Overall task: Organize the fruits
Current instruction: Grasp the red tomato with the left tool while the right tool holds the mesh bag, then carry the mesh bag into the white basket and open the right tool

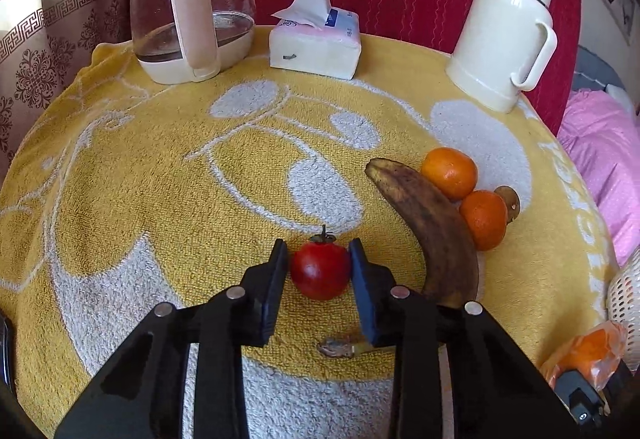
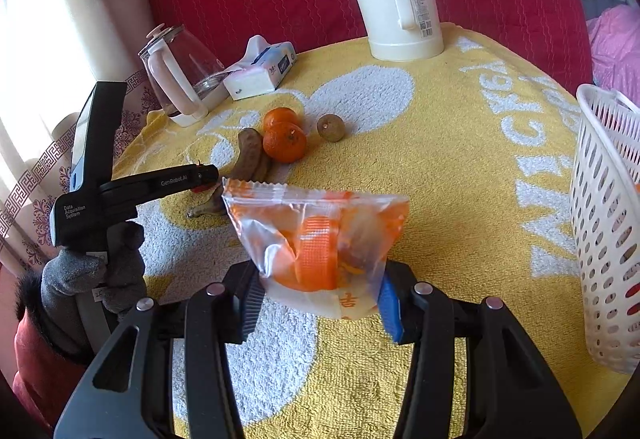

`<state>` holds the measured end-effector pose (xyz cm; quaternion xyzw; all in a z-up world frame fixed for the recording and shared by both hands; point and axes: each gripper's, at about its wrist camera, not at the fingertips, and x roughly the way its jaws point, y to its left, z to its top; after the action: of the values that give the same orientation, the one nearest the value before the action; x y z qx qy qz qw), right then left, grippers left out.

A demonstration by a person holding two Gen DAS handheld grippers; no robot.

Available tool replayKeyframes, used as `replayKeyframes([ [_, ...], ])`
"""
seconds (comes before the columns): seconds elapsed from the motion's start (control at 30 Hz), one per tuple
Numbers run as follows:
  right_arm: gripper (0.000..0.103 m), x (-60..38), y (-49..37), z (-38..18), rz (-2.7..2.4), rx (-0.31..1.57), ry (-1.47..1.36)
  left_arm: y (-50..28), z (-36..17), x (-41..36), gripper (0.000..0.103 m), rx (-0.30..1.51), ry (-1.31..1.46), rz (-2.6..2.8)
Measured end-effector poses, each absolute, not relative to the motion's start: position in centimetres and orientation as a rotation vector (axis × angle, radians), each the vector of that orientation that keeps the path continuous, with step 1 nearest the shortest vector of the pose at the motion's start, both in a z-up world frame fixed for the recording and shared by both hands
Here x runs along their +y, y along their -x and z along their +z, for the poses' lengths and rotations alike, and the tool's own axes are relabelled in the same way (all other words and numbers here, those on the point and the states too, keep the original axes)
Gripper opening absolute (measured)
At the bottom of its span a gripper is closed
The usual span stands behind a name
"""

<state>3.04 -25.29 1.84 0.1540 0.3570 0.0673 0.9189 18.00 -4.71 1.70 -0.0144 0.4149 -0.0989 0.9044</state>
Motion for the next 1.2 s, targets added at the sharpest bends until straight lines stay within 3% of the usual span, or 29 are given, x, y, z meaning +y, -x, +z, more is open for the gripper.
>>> replayKeyframes([
  [0.7, 0.049, -24.9, -2.5, 2.4, 0.128, 0.709, -0.299, -13.6, 5.5, -5.2, 0.029, 0.684, -0.004, -0.181],
  [1.2, 0.049, -25.7, 1.0, 7.8, 0.081, 0.588, -0.311, -12.4, 6.3, -6.3, 0.029, 0.661, -0.005, -0.222],
])
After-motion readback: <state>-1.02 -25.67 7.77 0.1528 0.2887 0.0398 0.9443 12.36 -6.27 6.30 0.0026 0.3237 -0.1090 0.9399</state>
